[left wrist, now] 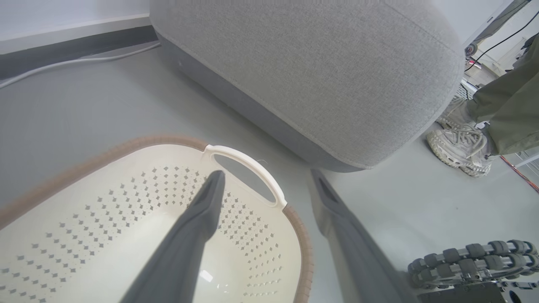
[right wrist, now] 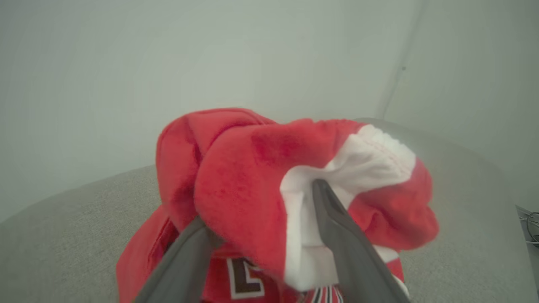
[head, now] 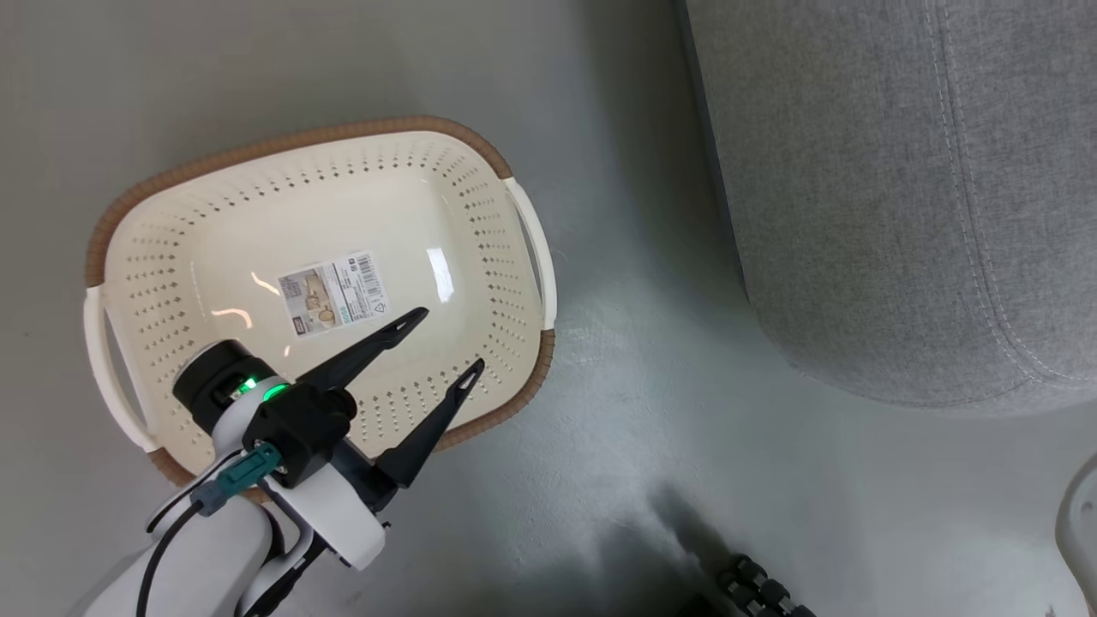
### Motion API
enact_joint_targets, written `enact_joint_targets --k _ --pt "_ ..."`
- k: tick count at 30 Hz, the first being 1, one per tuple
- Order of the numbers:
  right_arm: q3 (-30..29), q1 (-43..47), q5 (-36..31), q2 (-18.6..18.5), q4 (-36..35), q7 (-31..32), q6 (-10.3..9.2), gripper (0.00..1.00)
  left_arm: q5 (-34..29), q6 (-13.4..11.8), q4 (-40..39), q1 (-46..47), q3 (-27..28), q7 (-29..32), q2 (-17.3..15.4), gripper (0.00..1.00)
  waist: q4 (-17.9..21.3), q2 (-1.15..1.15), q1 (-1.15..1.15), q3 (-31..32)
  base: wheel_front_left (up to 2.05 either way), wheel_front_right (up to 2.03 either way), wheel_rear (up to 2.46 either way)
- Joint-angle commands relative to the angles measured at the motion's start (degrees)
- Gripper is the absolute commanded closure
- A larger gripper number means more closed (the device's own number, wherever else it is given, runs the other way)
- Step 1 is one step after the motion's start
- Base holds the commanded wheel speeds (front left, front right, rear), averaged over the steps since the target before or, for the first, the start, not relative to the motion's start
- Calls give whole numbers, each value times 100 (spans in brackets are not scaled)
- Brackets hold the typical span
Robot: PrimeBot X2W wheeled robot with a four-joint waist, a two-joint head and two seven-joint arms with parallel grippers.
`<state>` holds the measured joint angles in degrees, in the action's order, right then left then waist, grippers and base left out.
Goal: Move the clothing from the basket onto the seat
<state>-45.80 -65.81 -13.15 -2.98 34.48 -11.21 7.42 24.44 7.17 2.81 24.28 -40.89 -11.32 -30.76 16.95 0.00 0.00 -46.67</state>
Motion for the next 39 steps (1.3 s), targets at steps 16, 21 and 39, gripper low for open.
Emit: enact_joint_targets --k 16,21,39 --pt "1718 1926 1226 -390 -404 -377 7 0 259 18 1008 198 158 -359 638 0 -517 0 0 1169 0 0 0" --pt "2222 2561 1538 -316 -814 -377 7 0 262 22 1171 80 555 -365 909 0 -701 0 0 1618 0 0 0" --pt "4311 3573 2452 -142 -1107 -378 7 0 -210 29 1650 -850 3152 -367 1760 0 -1518 0 0 3128 0 0 0"
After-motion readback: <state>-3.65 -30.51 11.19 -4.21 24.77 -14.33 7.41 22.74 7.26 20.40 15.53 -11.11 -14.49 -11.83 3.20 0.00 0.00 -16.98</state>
